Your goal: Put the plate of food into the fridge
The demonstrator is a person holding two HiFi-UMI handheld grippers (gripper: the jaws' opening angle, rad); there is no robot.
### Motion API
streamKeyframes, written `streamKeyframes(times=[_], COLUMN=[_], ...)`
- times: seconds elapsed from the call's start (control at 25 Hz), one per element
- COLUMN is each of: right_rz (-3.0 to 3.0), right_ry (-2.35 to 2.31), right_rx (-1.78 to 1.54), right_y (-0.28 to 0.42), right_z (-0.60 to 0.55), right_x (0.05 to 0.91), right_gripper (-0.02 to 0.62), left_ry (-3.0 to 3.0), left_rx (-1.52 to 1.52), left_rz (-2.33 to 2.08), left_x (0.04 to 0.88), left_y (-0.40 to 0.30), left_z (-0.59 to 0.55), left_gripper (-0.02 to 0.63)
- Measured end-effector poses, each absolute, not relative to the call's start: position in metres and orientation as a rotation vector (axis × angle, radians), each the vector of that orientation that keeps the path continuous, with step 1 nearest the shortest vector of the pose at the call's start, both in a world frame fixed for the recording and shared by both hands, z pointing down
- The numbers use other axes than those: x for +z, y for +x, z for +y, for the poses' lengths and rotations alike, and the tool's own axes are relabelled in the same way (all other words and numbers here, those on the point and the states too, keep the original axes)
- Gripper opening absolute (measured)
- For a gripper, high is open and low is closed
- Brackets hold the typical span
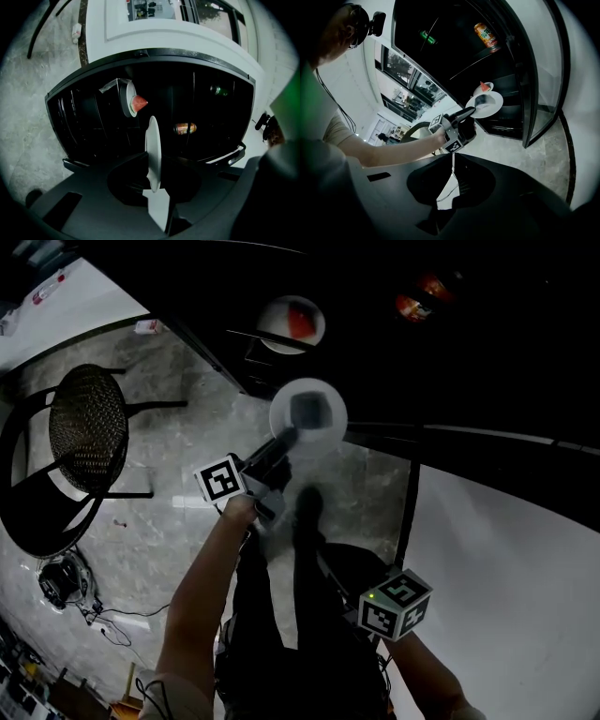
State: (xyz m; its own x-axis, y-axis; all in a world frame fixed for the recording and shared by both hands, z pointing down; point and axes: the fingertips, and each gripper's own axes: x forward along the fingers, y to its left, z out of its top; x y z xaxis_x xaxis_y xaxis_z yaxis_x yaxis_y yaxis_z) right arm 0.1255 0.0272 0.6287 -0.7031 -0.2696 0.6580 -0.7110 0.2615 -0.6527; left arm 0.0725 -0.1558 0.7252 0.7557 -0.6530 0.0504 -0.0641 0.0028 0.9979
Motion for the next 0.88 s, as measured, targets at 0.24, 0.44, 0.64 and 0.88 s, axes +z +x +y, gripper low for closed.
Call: streamKeyframes(times=[0.24, 0.44, 0.64, 0.88], right_rz=[-2.110, -2.106, -2.086, -2.074], right_ry=[0.905, 0.923, 0.922, 0.921], right_rx=[1.433, 1.441, 1.443, 1.440], right_y=[0.133, 0.142, 0.151, 0.157], right_z=[0.027, 0.023, 0.023, 0.022], right_x=[0.633, 0.637, 0.640, 0.646], right_gripper=[0.028, 0.028, 0.028, 0.028], left_ry=[1.487, 1.458, 1.434, 1.422], left_rx=[-0.520, -0.548, -0.589, -0.611], left_rz=[-0.623, -0.627, -0.621, -0.637], left_x=[0.738, 0.748, 0.755, 0.768], left_y=[0.085, 0.094, 0.103, 0.109], left_z=[-0.169, -0.178, -0.188, -0.200], left_gripper=[0.040, 0.040, 0.040, 0.040])
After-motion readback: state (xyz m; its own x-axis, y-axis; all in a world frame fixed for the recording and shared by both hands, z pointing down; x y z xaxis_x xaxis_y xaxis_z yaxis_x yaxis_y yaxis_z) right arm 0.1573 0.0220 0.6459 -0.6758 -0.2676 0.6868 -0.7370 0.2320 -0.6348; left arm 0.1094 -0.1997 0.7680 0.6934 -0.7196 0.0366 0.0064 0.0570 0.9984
